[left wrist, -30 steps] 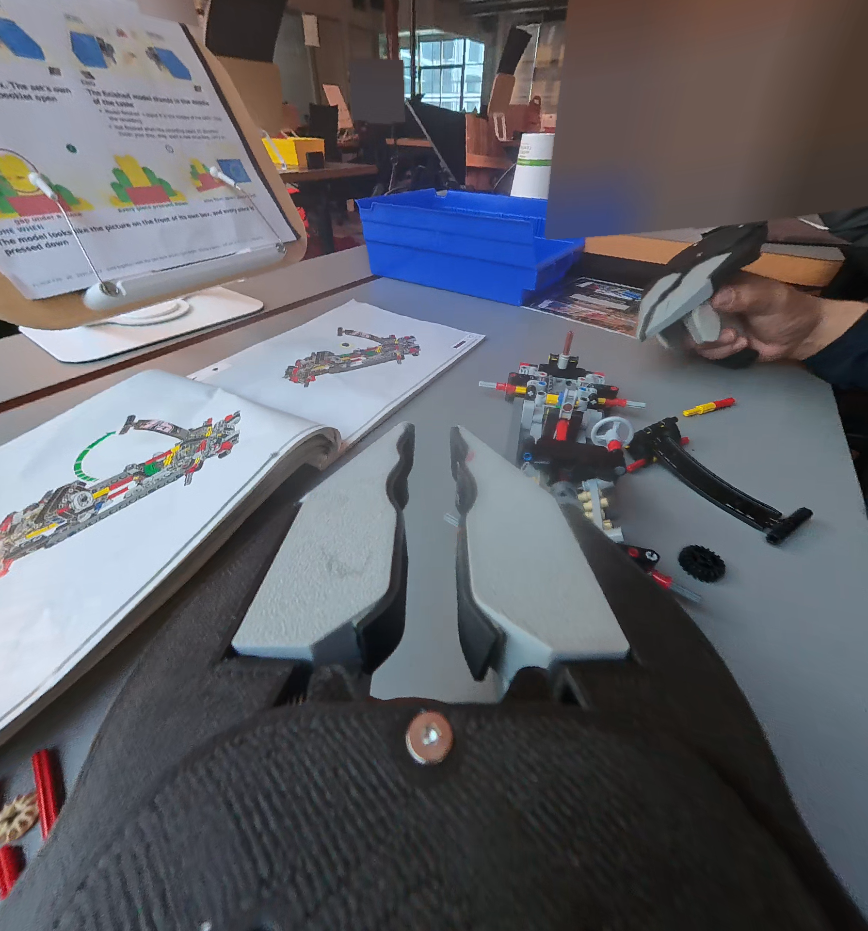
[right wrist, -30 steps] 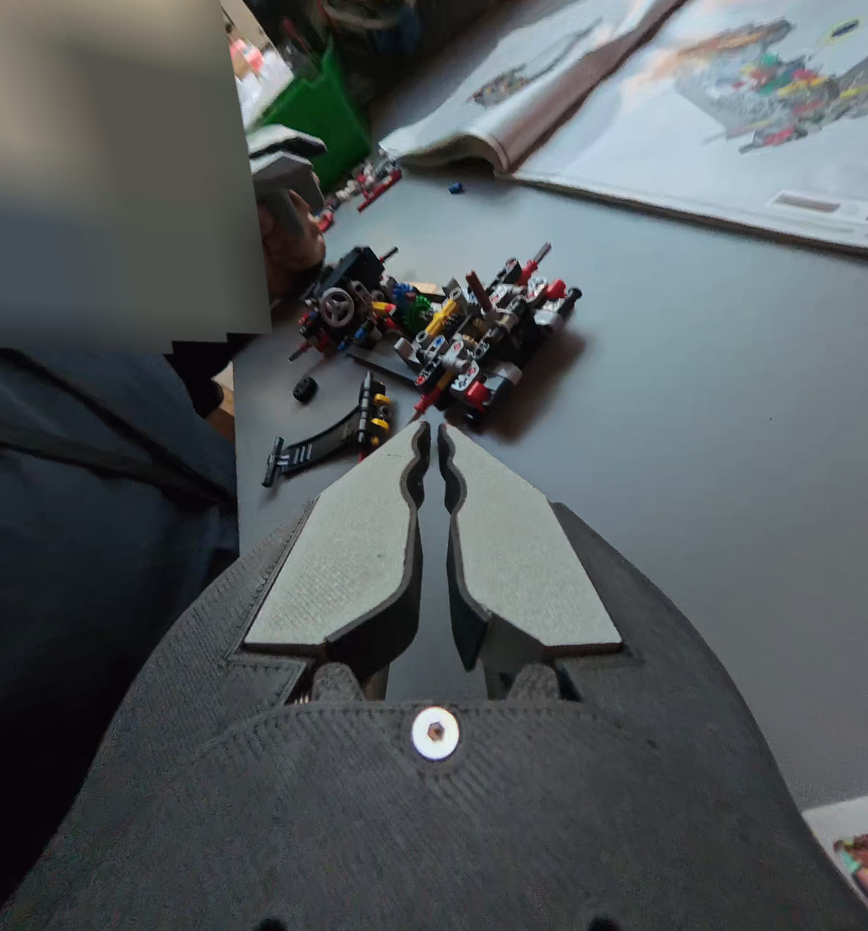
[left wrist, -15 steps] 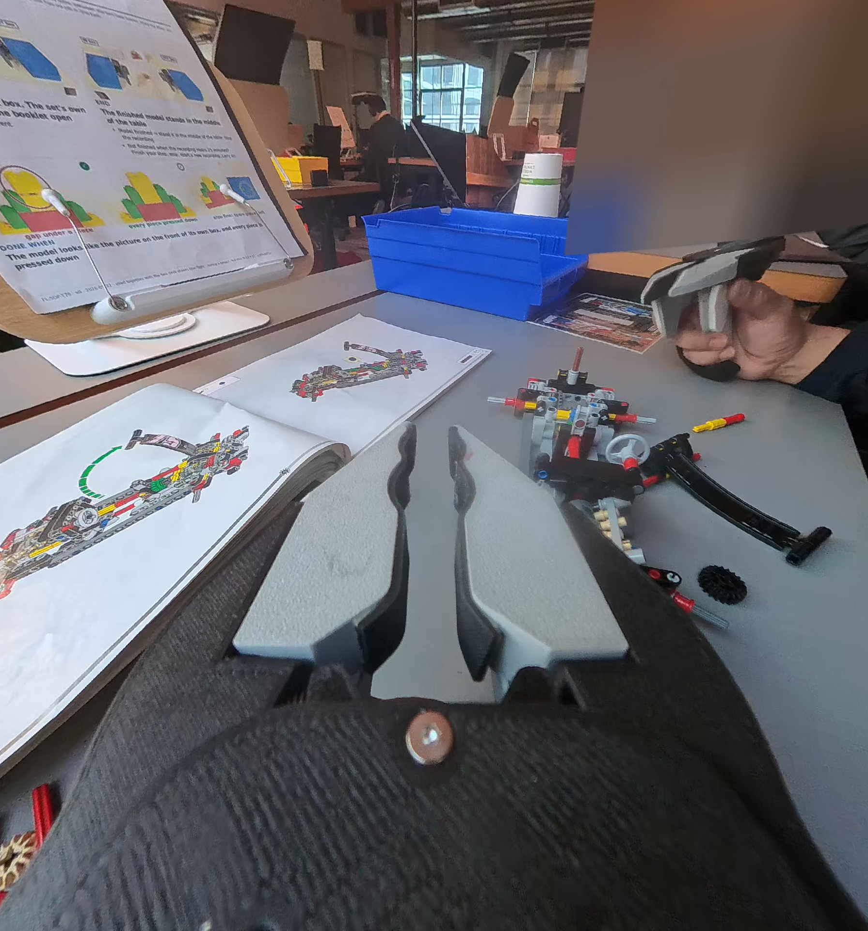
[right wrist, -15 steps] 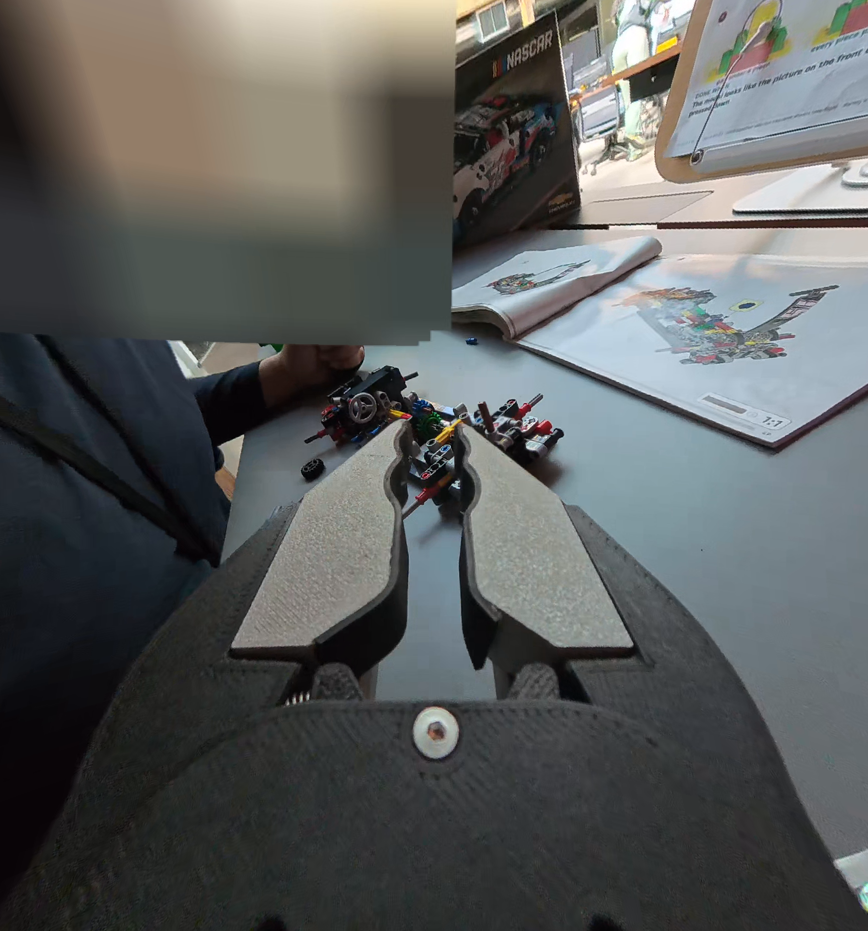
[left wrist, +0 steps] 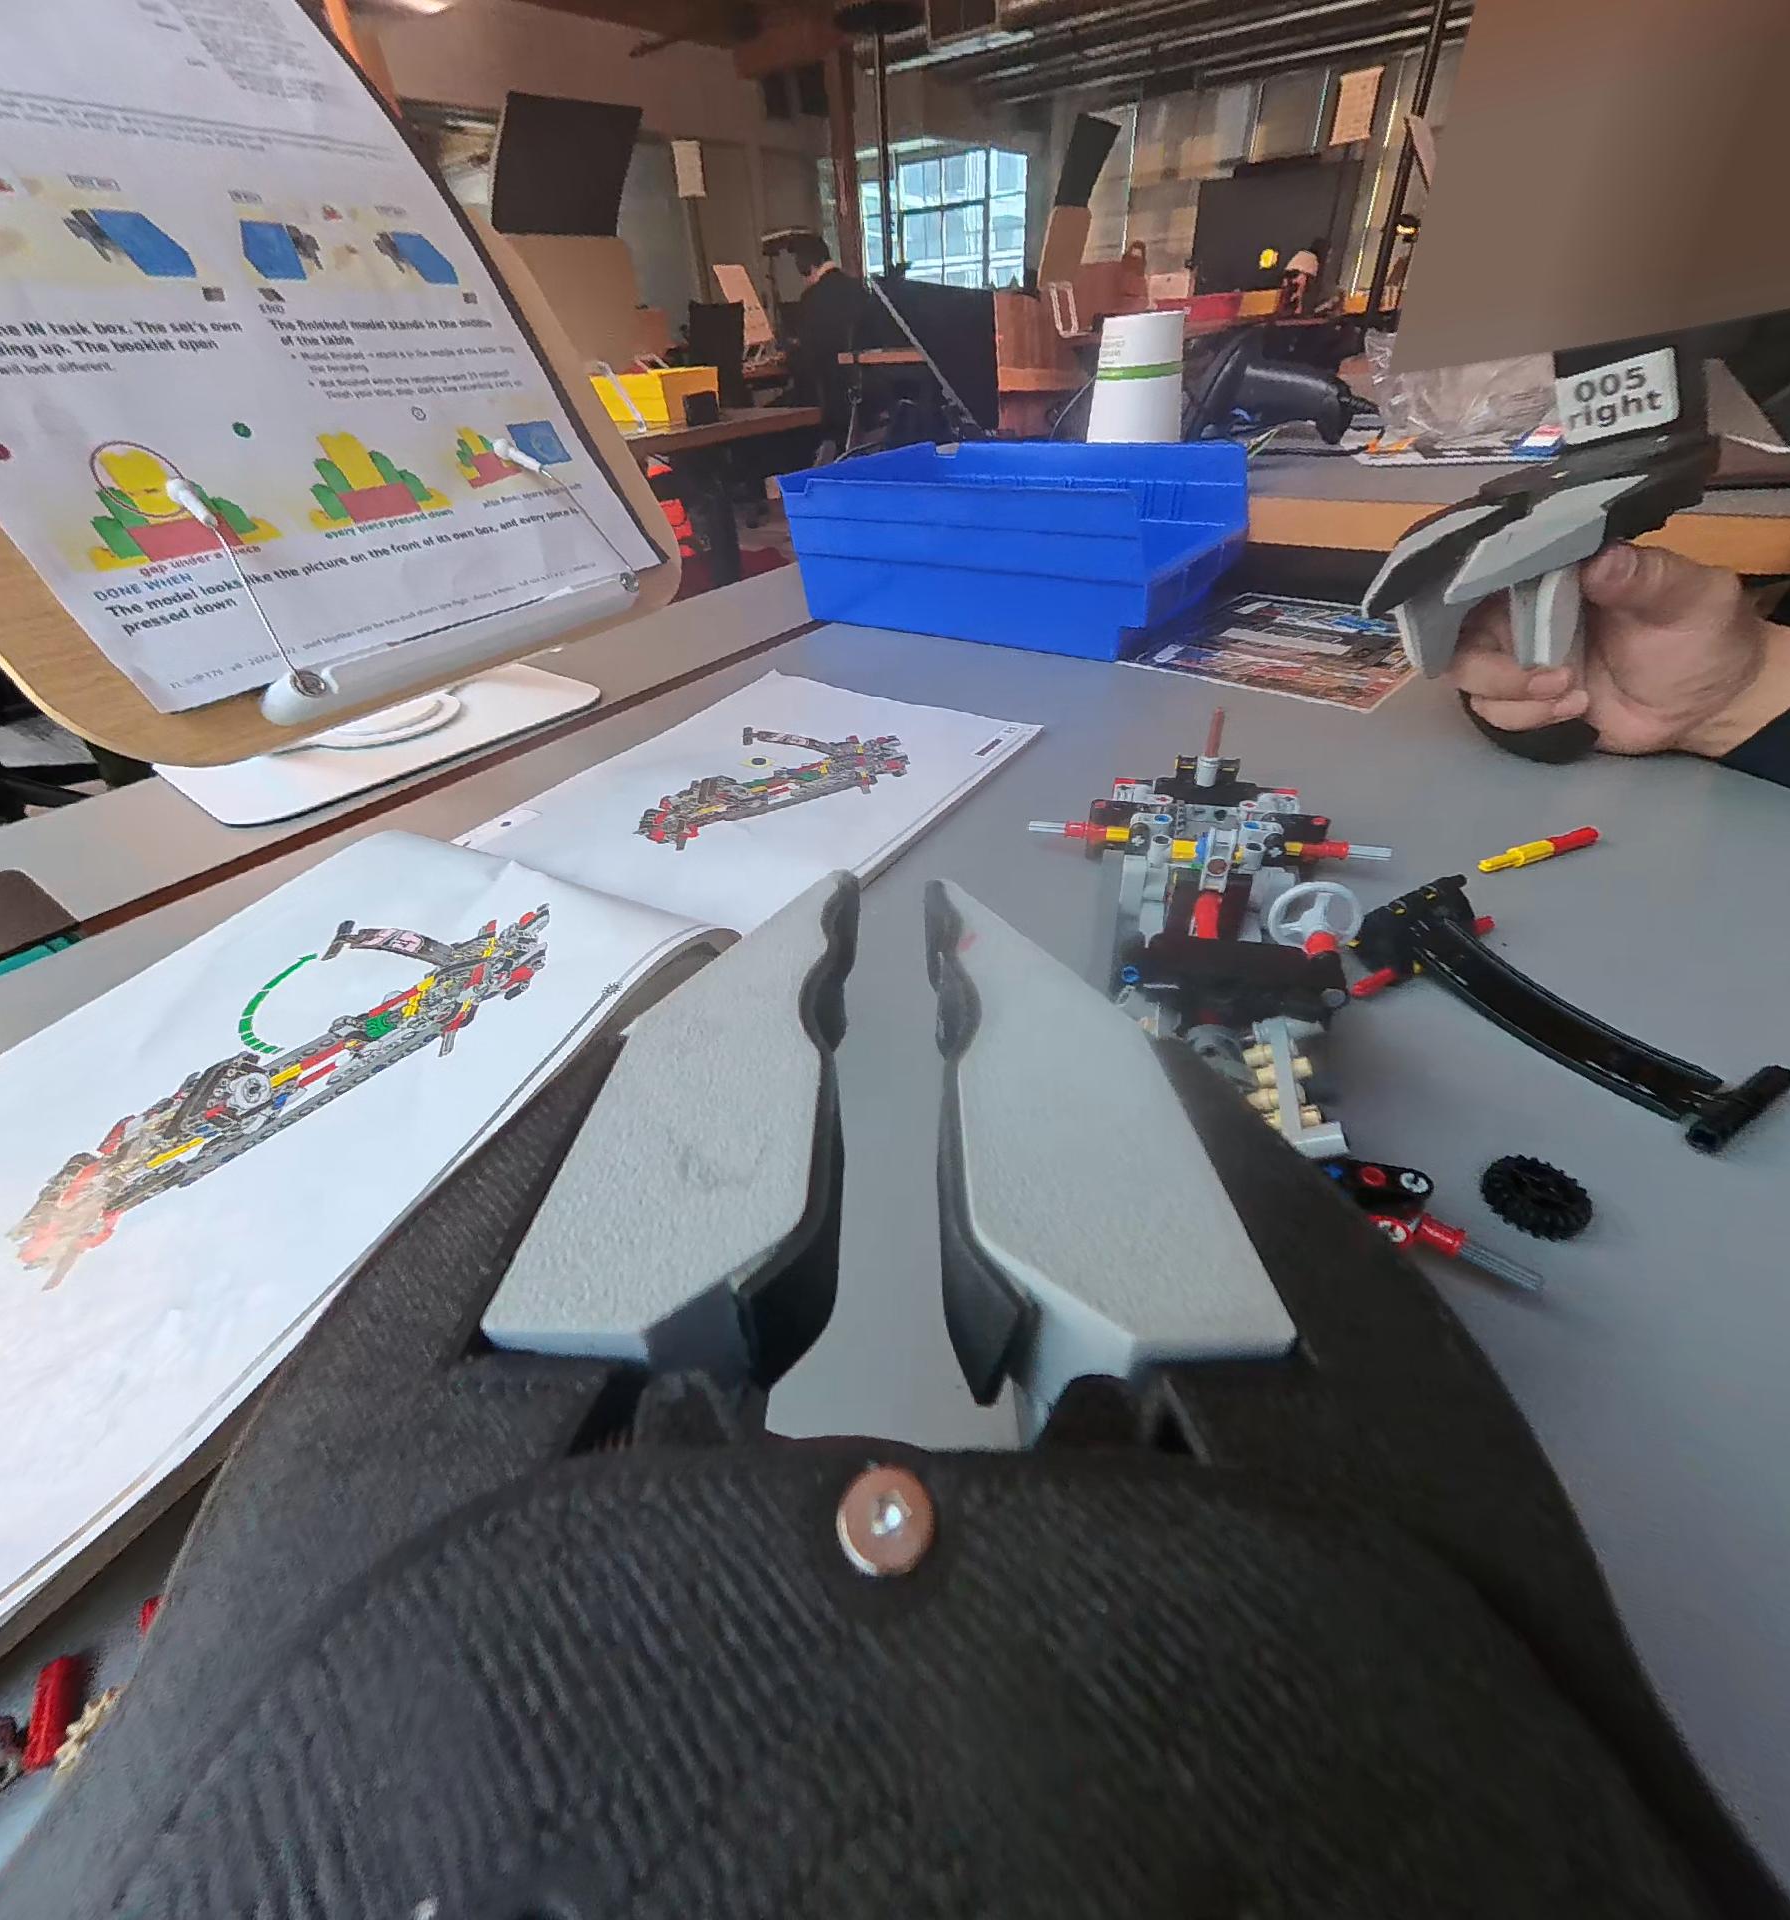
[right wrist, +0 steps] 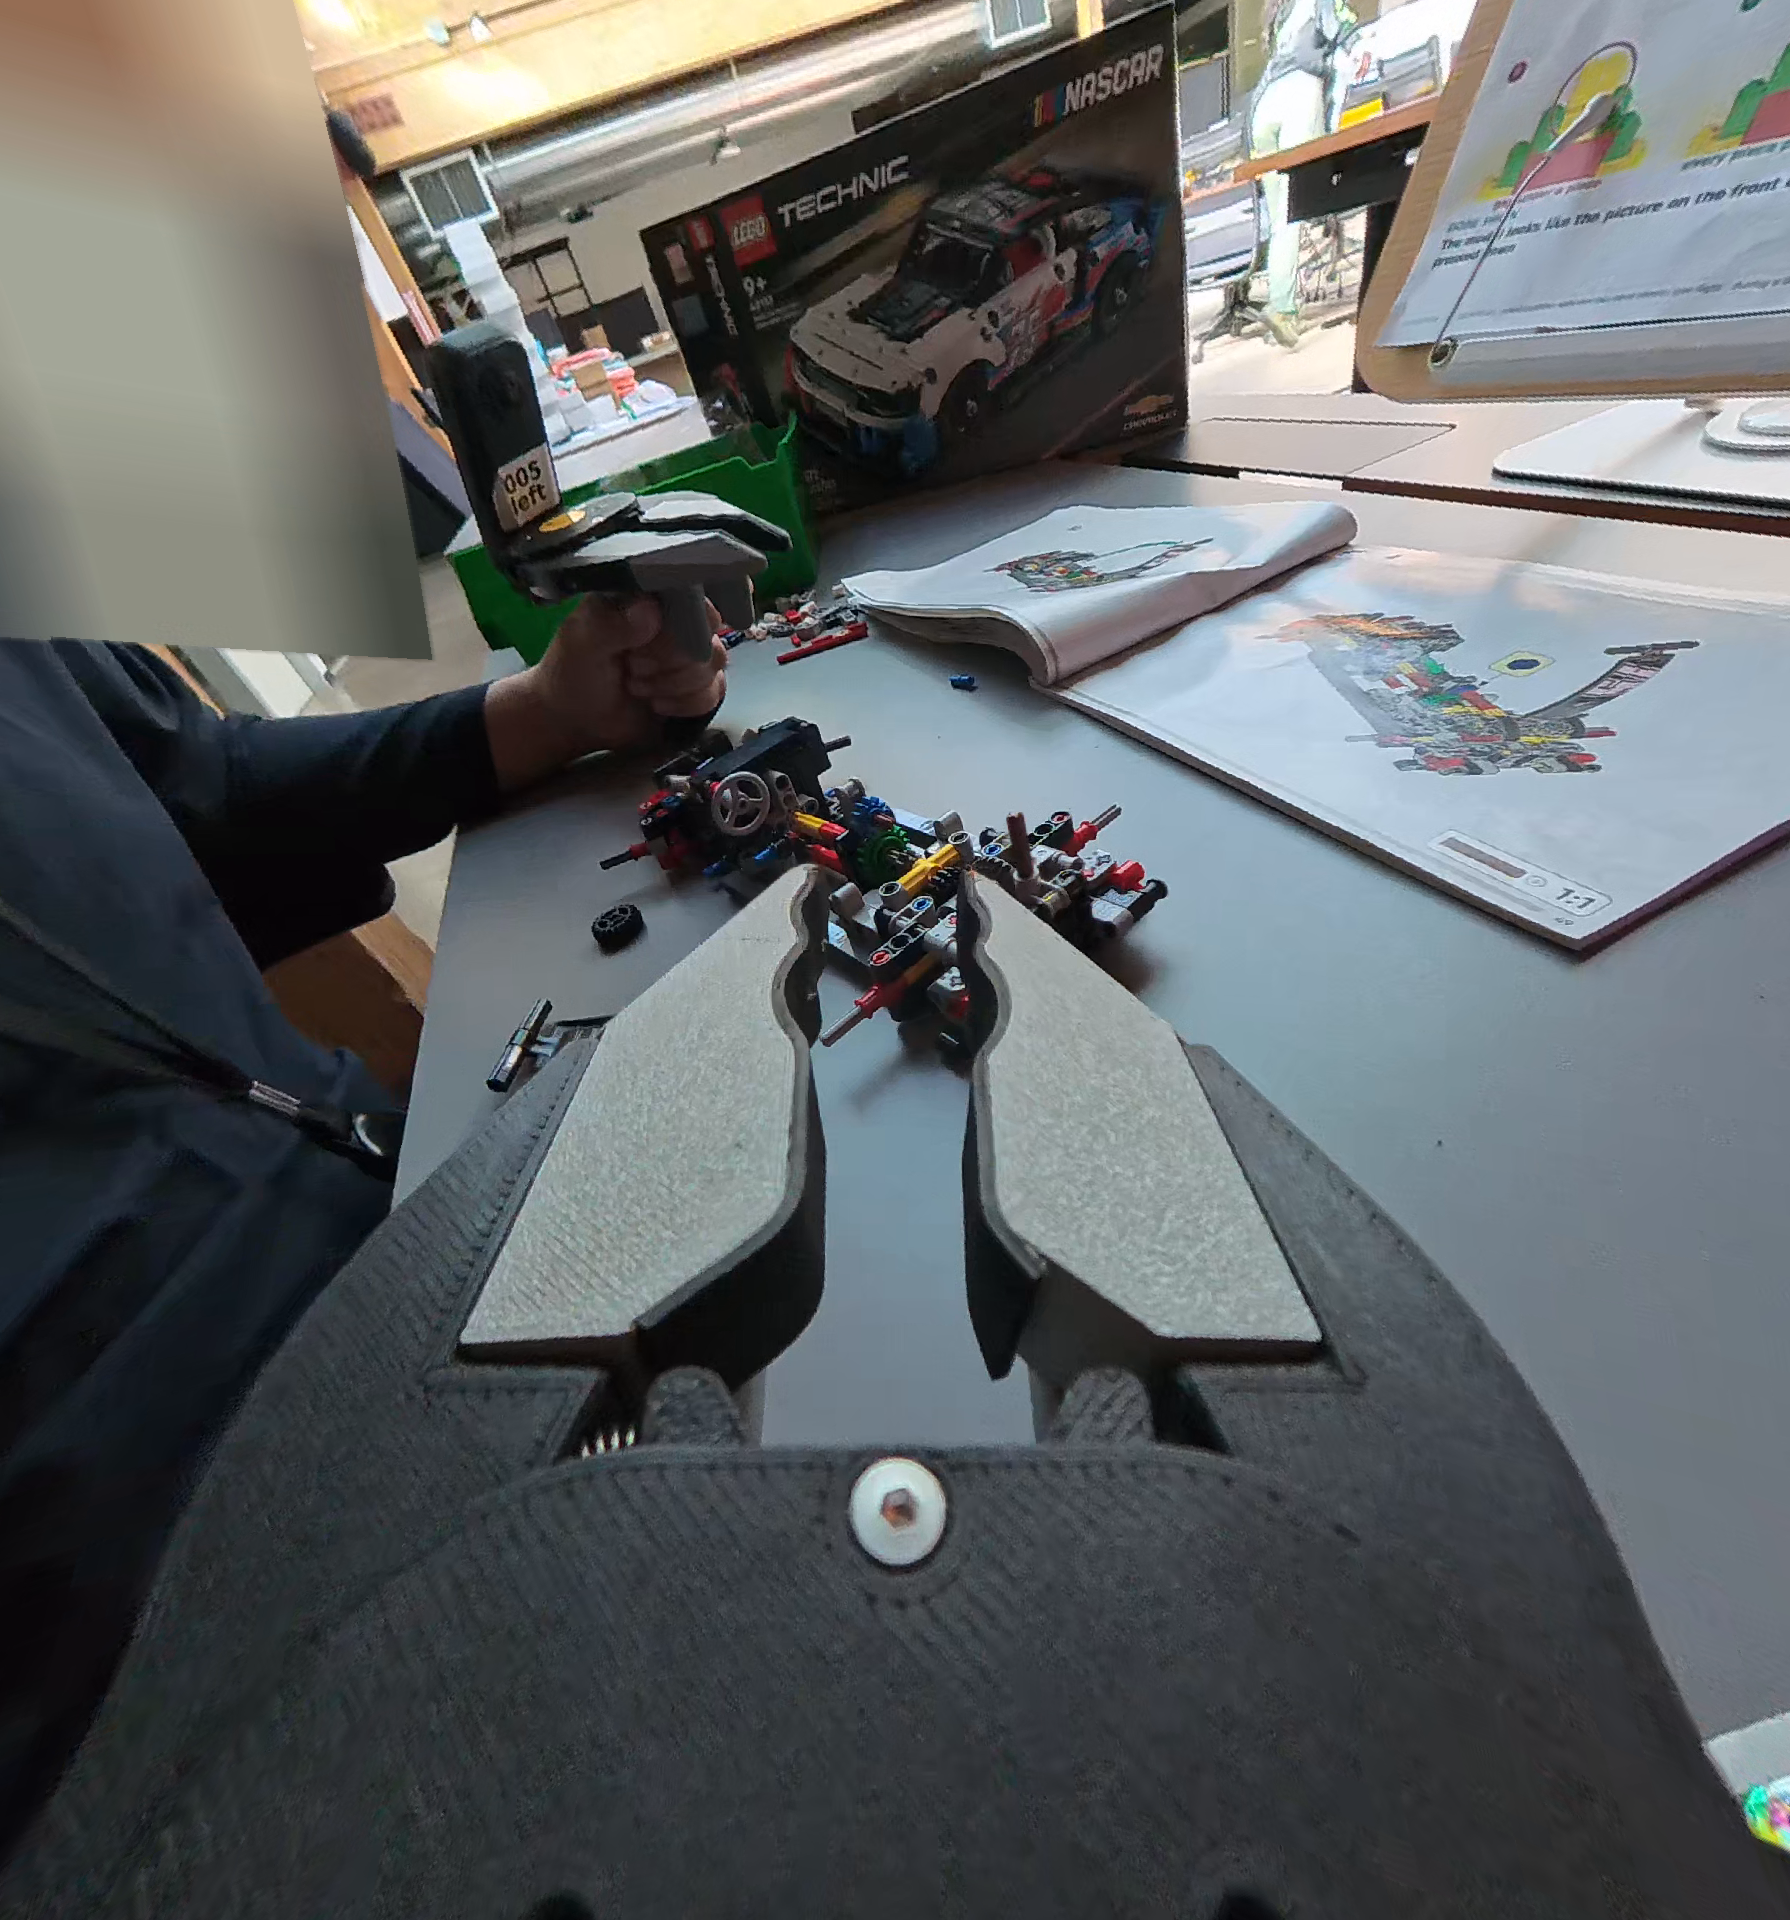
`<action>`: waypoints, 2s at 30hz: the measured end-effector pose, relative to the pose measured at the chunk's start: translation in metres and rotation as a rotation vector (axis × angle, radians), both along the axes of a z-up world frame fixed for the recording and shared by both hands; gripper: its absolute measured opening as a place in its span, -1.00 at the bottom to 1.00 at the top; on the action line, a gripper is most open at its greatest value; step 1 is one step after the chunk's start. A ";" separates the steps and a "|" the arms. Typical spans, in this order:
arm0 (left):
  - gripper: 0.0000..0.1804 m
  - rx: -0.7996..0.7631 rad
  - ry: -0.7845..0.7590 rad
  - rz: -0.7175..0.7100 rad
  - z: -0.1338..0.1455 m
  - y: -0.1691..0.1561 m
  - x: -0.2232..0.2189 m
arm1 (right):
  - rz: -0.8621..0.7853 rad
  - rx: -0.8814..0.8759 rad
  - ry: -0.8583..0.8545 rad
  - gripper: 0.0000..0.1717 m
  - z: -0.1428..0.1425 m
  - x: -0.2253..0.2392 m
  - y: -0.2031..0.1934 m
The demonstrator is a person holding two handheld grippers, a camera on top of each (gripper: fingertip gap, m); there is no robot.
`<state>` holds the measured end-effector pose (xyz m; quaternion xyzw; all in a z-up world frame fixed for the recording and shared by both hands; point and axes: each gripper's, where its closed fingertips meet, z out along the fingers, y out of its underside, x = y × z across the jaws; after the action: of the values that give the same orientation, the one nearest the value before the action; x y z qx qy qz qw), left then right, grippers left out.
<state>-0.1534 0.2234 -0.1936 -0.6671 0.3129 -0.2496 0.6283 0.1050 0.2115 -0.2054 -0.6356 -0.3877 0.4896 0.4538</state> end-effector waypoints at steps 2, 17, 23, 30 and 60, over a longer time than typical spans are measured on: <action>-0.90 0.008 -0.001 0.005 0.001 -0.001 -0.001 | -0.004 0.016 -0.010 -0.76 0.000 0.000 -0.002; -0.88 -0.013 0.018 -0.038 -0.003 -0.005 0.005 | 0.057 0.024 -0.074 -0.76 -0.009 -0.010 -0.007; -0.91 0.000 0.013 -0.043 -0.002 -0.002 0.004 | 0.064 0.045 -0.098 -0.77 -0.011 -0.011 -0.006; -0.91 -0.017 -0.015 -0.057 0.000 0.003 0.003 | 0.052 0.053 -0.095 -0.80 -0.010 -0.008 0.005; -0.73 -0.230 0.663 -0.404 -0.072 -0.113 0.108 | 0.037 0.135 -0.121 -0.81 -0.010 -0.014 -0.005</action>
<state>-0.0455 0.1105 -0.2659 -0.7026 0.5934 -0.1730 0.3527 0.0912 0.2068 -0.2155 -0.6250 -0.4580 0.4313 0.4621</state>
